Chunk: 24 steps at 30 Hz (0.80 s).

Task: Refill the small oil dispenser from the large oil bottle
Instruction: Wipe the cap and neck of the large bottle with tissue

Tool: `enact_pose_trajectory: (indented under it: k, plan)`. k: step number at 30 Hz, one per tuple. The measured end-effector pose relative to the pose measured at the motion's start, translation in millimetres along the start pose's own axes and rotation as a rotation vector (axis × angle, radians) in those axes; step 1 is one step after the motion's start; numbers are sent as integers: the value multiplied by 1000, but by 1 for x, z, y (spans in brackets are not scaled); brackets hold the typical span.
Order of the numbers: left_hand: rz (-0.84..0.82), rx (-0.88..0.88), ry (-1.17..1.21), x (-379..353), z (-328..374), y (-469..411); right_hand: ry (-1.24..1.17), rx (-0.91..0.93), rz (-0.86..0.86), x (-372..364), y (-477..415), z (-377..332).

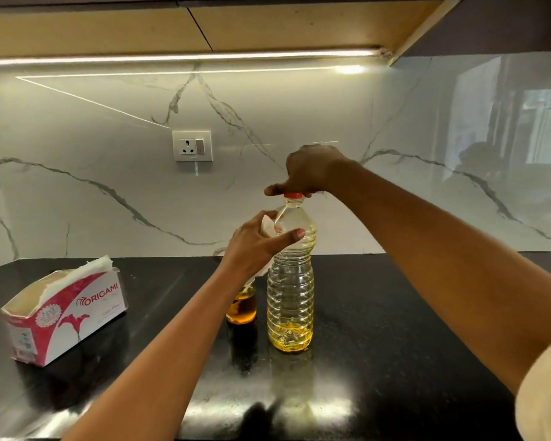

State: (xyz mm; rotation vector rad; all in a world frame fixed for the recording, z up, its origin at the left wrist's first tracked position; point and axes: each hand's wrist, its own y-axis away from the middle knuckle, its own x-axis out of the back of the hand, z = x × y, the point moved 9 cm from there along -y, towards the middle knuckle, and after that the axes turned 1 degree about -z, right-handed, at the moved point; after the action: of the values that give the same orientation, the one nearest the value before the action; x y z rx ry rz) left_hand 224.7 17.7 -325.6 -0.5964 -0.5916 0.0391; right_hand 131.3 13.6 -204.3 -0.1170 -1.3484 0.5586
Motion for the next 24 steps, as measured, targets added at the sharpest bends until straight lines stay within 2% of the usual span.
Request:
enact_pose_trajectory:
  k: [1,3,4,6,8,11,14,16,17,18,20,22,24]
  plan:
    - [0,-2,4,0,0,0,-31,-26,11,1,0,6]
    - [-2,-4,17,1,-1,0,-345,-39,-87,-3,2,19]
    - [-2,-4,23,0,-1,1,-504,5,-155,-6,5,21]
    - [3,-6,23,0,0,1,-621,167,-249,-8,11,13]
    - [5,-7,21,-1,0,1,-620,229,-249,-10,11,7]
    - [9,-3,28,0,-2,0,-548,183,-205,-8,3,4]
    - [17,-1,32,-1,-4,0,-232,59,-139,-8,-1,-2]
    - [23,0,36,0,-4,0,33,-6,19,-2,-3,-5]
    - [22,-2,37,0,-4,0,50,-29,86,2,-3,-2]
    - [18,-6,40,1,-3,0,-24,-66,85,3,-2,6]
    - [13,-16,50,1,-3,-1,-329,-60,-36,-4,0,22]
    - [14,-19,51,0,-3,-1,-528,90,-209,-14,8,18]
    - [13,-15,38,-1,-2,-1,-590,191,-265,-18,11,13]
